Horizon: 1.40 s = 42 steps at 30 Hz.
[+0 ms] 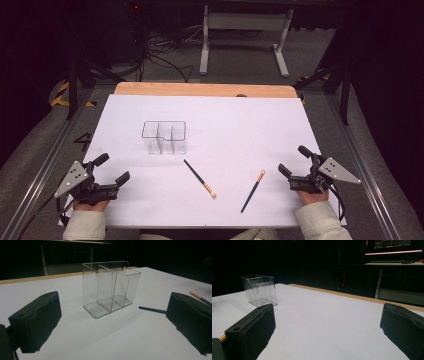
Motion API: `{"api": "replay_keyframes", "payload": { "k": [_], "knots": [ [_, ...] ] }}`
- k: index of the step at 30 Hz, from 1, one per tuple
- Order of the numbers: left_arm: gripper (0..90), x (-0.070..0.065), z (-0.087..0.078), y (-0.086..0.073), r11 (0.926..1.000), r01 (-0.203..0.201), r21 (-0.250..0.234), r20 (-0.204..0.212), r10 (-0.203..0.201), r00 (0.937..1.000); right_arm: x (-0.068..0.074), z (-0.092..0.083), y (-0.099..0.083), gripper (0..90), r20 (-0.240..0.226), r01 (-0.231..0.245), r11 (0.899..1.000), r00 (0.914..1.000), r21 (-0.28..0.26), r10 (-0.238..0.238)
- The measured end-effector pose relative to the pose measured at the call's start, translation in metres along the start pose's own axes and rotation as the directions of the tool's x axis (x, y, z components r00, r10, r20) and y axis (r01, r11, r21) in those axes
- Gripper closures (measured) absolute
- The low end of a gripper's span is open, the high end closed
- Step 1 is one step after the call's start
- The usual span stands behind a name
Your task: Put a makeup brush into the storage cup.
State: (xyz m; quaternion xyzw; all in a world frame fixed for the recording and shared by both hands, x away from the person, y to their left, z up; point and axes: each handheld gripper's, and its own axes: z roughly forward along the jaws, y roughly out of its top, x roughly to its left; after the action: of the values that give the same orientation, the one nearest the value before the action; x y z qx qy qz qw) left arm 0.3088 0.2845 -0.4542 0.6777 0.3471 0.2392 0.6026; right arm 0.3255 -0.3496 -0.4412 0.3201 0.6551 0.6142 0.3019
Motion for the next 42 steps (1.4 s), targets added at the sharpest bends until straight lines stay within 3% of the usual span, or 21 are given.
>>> {"api": "replay_keyframes", "payload": {
  "k": [4,10,17,24,38,42],
  "knots": [
    [0.9,-0.004,0.003,0.004,0.9999,0.009,-0.013,0.030,-0.008,0.9995,-0.001,0.001,0.000,0.2,0.000,-0.005,1.000,1.0000,0.003,0.005],
    [1.3,-0.018,0.017,0.016,0.9986,-0.052,-0.010,0.090,0.053,0.9945,-0.001,0.001,-0.001,0.2,-0.003,-0.006,1.000,1.0000,0.012,0.006],
    [1.3,-0.026,0.032,0.025,0.9982,-0.054,-0.026,0.140,0.057,0.9884,0.000,0.003,-0.002,0.2,0.001,-0.005,1.000,1.0000,0.021,0.005],
    [1.3,-0.037,0.048,0.033,0.9976,-0.060,-0.035,0.197,0.065,0.9782,0.000,0.003,-0.002,0.2,0.003,-0.005,1.000,1.0000,0.025,0.005],
    [0.9,-0.062,0.076,0.052,0.9923,-0.119,-0.035,0.297,0.124,0.9467,0.000,0.003,-0.002,0.1,0.004,-0.006,0.999,1.0000,0.032,0.006],
    [0.9,-0.065,0.083,0.058,0.9934,-0.110,-0.030,0.314,0.114,0.9426,0.000,0.003,-0.002,0.1,0.003,-0.007,0.999,1.0000,0.032,0.007]
  ]
}}
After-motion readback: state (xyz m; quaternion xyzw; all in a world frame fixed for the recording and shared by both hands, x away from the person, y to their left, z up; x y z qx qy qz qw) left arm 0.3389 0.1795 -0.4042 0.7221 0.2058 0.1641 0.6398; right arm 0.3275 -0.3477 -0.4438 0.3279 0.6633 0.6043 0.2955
